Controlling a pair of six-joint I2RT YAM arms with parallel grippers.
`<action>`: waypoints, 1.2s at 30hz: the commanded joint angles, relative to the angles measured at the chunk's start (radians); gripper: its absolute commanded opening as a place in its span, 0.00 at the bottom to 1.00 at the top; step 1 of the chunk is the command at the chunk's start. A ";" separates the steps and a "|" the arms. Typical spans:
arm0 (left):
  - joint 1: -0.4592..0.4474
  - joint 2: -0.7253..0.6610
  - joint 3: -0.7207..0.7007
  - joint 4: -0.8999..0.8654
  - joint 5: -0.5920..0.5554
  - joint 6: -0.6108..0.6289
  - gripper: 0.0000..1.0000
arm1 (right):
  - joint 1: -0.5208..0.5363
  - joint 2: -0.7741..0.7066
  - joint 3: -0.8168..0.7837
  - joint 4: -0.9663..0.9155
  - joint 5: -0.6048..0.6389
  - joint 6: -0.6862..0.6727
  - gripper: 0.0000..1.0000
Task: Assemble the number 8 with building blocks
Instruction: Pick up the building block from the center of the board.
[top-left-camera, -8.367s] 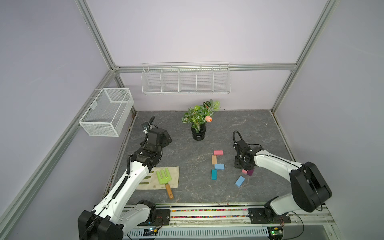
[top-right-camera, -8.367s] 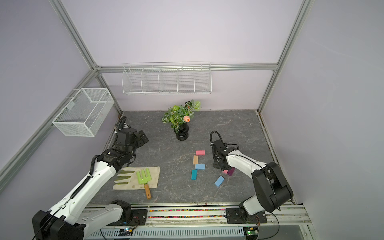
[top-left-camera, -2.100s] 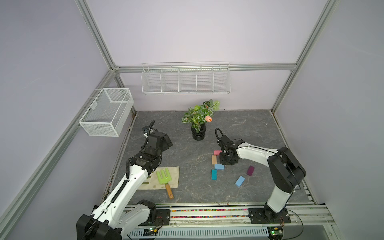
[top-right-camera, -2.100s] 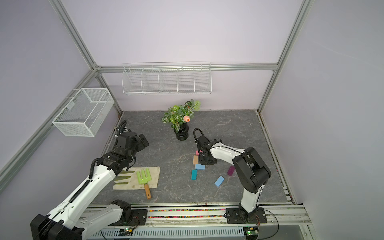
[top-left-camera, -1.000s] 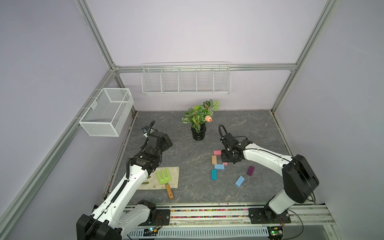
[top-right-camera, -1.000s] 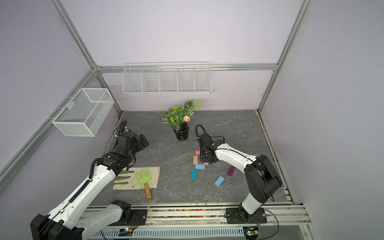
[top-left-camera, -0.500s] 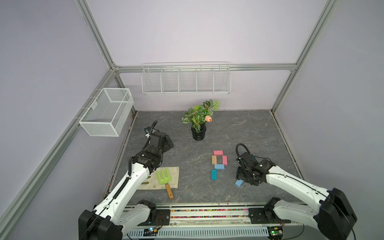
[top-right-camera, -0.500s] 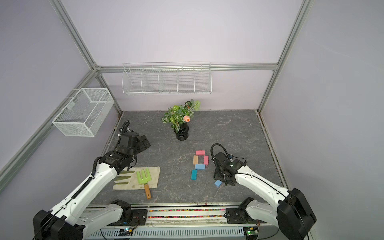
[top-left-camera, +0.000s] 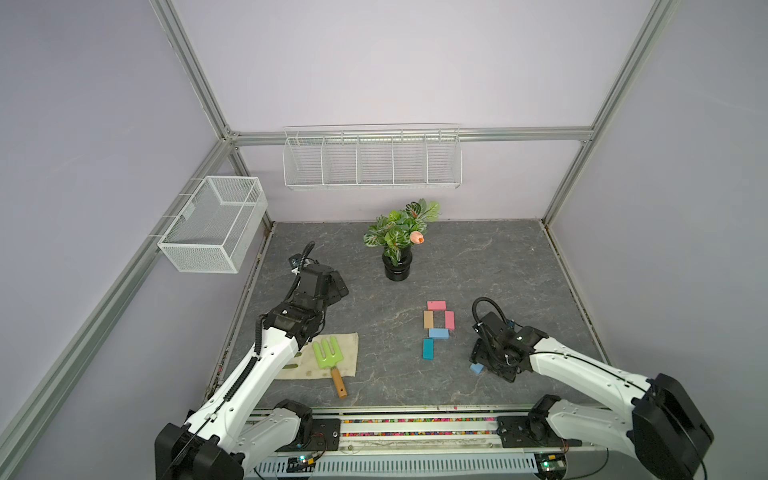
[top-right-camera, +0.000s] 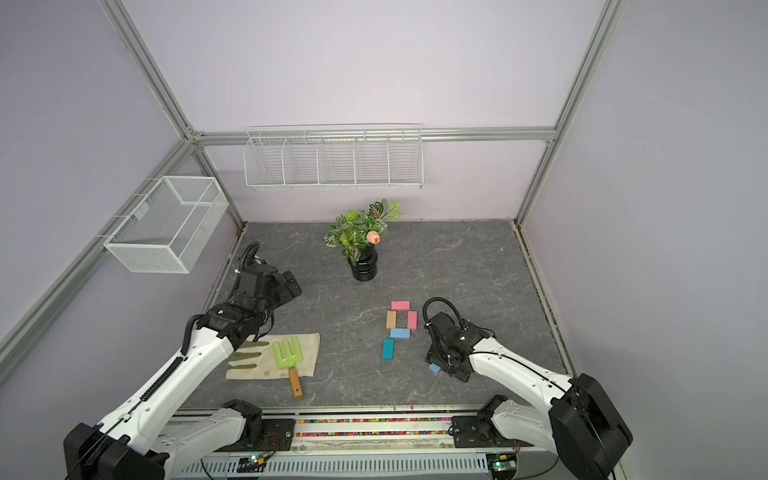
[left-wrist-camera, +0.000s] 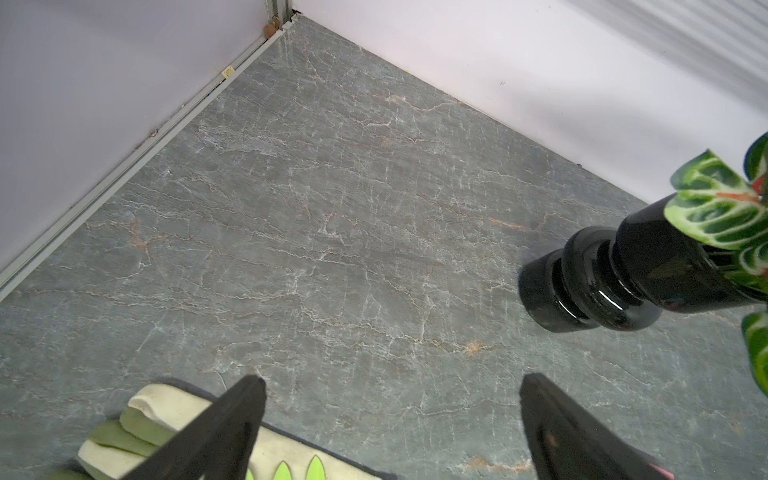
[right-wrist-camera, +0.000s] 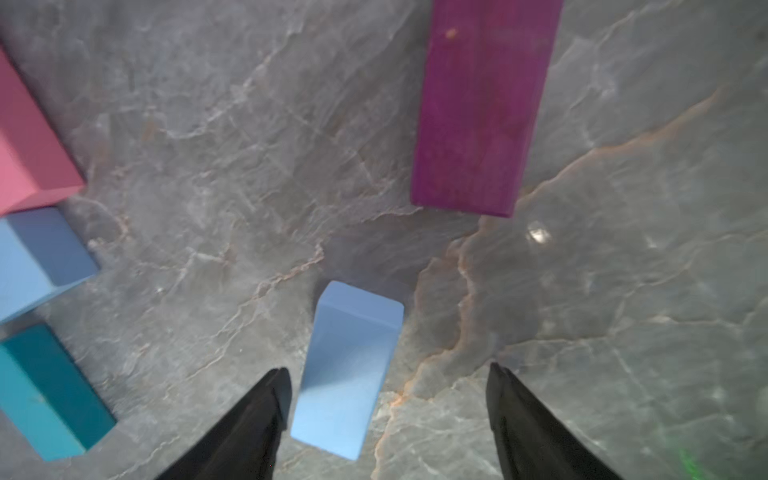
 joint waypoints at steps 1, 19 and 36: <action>-0.004 -0.011 0.005 -0.012 0.000 -0.014 1.00 | 0.008 0.009 -0.016 0.049 -0.008 0.055 0.80; -0.003 -0.001 0.000 -0.001 0.013 -0.012 1.00 | 0.014 0.115 0.051 -0.019 0.006 -0.127 0.15; -0.004 0.023 0.019 -0.019 0.004 -0.015 1.00 | 0.104 0.164 0.205 -0.078 -0.010 -0.351 0.07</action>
